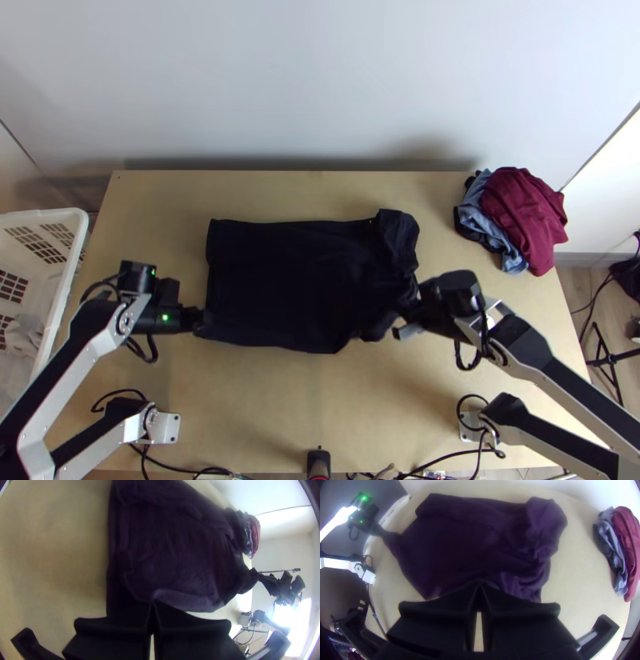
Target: Fold the t-shirt
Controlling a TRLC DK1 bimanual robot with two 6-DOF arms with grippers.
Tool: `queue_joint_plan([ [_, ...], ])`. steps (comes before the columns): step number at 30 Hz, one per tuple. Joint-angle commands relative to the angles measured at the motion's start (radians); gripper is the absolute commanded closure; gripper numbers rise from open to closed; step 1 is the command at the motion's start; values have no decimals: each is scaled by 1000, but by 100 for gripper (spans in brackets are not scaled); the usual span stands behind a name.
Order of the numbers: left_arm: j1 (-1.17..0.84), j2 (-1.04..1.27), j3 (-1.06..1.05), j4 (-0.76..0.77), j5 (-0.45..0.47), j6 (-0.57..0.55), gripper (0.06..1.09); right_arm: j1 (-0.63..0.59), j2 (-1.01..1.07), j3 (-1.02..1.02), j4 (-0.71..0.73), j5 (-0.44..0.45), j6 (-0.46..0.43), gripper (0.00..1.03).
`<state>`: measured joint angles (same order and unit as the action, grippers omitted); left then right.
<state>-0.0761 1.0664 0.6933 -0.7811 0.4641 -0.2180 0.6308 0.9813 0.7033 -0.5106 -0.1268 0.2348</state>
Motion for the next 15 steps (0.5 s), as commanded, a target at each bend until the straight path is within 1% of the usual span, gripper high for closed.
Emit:
queue_joint_plan([
  [1, 72, 153, 118, 43, 4, -57, 105, -75, 36, 45, 158, 7, -52, 100],
  [7, 101, 317, 238, 75, 2, -93, 105, -131, 100, 58, 261, 9, -68, 100],
  [11, 133, 405, 307, 115, 2, -132, 105, -163, 152, 64, 316, 7, -77, 100],
  [15, 154, 506, 402, 117, 4, -176, 105, -191, 211, 88, 363, 7, -86, 100],
])
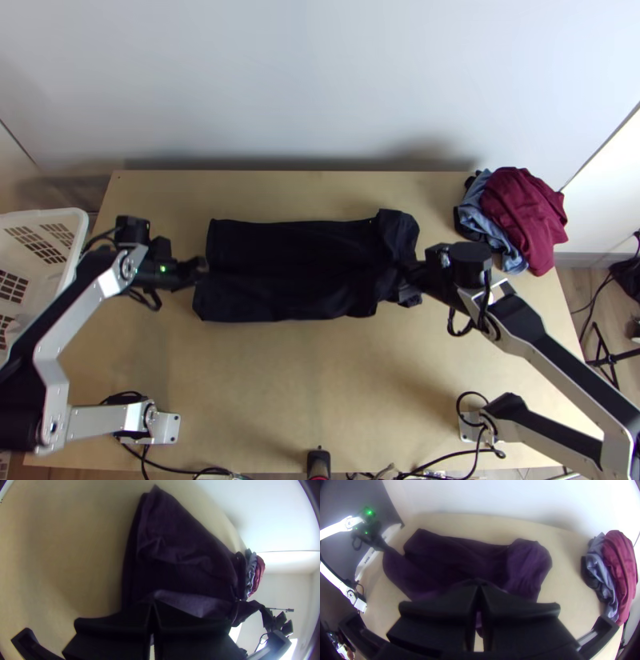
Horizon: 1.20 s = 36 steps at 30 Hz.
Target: Fold the t-shirt
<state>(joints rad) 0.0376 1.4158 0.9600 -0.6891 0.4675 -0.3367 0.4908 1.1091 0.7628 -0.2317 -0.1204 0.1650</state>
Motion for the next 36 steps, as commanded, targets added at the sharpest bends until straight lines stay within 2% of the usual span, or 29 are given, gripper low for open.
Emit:
queue_joint_plan([
  [1, 47, 179, 160, 25, 0, -68, 105, -58, 97, 35, 94, 2, -16, 100],
  [7, 77, 284, 278, 26, 0, -133, 105, -109, 190, 63, 144, 8, -22, 100],
  [13, 81, 337, 318, 31, -1, -145, 105, -153, 270, 79, 166, 16, -22, 100],
  [18, 70, 425, 344, 28, -1, -147, 105, -159, 347, 82, 178, 56, -24, 100],
  [29, 31, 611, 508, -15, 0, -248, 105, -186, 485, 124, 281, 110, 4, 100],
  [36, 19, 709, 637, -63, 0, -282, 105, -192, 569, 208, 281, 145, 19, 100],
])
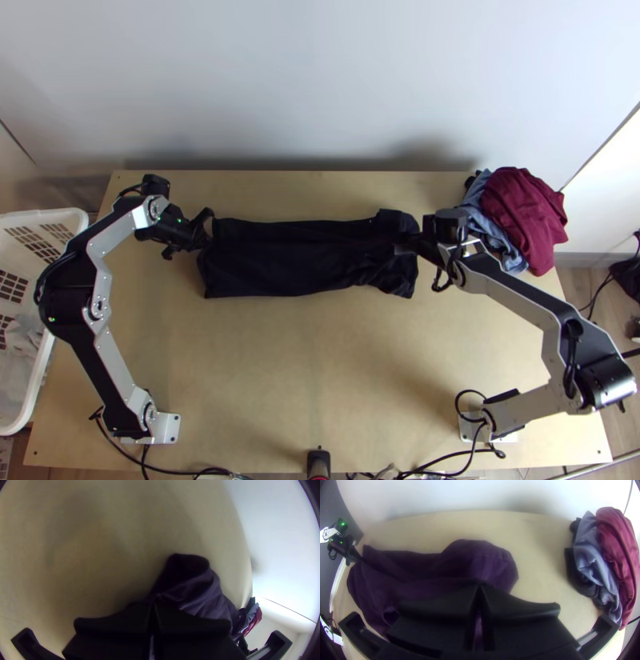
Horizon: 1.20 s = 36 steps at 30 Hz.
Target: Fold the t-shirt
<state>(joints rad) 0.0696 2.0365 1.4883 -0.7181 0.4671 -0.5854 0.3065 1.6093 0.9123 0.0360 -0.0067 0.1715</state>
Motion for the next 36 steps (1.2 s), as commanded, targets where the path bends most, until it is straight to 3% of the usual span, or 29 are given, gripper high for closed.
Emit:
queue_joint_plan([
  [1, -13, 93, 118, -43, -1, -33, 105, -6, 70, 57, 15, 31, 13, 100],
  [11, 15, 68, 99, -138, -2, 52, 104, 5, 31, -23, 61, 63, -15, 100],
  [12, 15, 60, 90, -144, -2, 52, 98, 5, 23, -27, 61, 62, -13, 90],
  [15, 4, 21, 81, -204, -2, 108, 60, 6, 4, -33, 54, 62, 23, 16],
  [16, -2, -1, 75, -216, -1, 122, 46, 9, -5, -32, 39, 62, 34, 5],
  [17, -8, -24, 64, -219, -1, 125, 37, 16, -17, -30, 33, 62, 34, 4],
  [20, -19, -90, 50, -219, 1, 133, 31, 37, -68, -29, 25, 62, 43, 4],
  [23, -21, -137, 44, -216, 15, 144, 18, 57, -120, -29, 13, 62, 59, 4],
  [36, 36, -162, -80, -188, 21, 188, 18, 95, -276, 5, -108, 62, 66, 4],
])
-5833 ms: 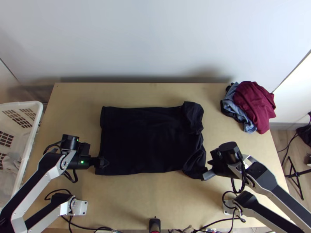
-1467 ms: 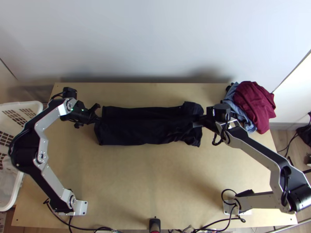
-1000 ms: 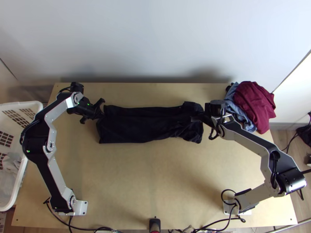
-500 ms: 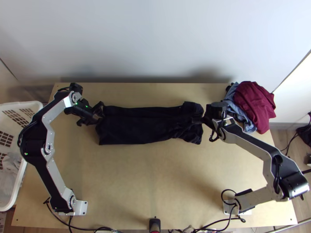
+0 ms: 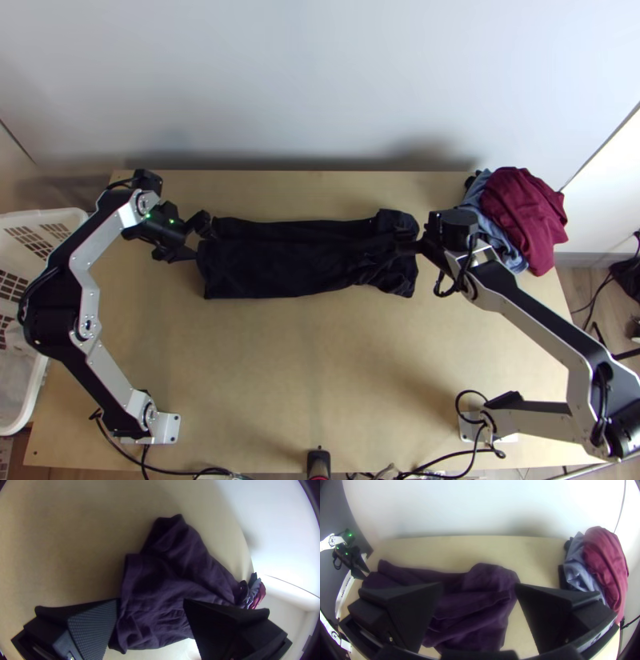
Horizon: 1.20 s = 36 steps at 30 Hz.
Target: Fold the t-shirt
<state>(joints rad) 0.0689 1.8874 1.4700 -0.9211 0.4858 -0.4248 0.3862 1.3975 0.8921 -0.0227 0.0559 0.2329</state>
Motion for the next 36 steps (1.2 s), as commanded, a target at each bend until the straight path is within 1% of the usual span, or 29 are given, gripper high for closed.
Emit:
queue_joint_plan([
  [1, 46, -13, -73, 14, 0, 37, 18, 19, -66, 31, -52, -1, 5, 4],
  [5, 104, -27, -114, 31, 0, 69, 18, 40, -68, 62, -77, -1, 6, 4],
  [9, 166, -47, -160, 114, -1, 81, 18, 52, -65, 87, -111, -1, 23, 4],
  [13, 180, -28, -162, 165, 2, 90, 18, 56, -65, 93, -137, -1, 23, 4],
  [14, 175, -19, -155, 166, 7, 86, 18, 54, -63, 94, -141, -1, 23, 4],
  [16, 158, -1, -146, 166, 53, 77, 18, 54, -63, 96, -148, -1, 23, 4],
  [21, 77, 32, -140, 189, 96, 34, 18, 51, -60, 113, -180, -1, 23, 4],
  [26, 39, 67, -139, 203, 162, 26, 18, 43, -65, 117, -212, -1, 23, 4],
  [36, -6, 113, -131, 222, 198, 26, 18, 37, -74, 119, -224, -1, 25, 4],
])
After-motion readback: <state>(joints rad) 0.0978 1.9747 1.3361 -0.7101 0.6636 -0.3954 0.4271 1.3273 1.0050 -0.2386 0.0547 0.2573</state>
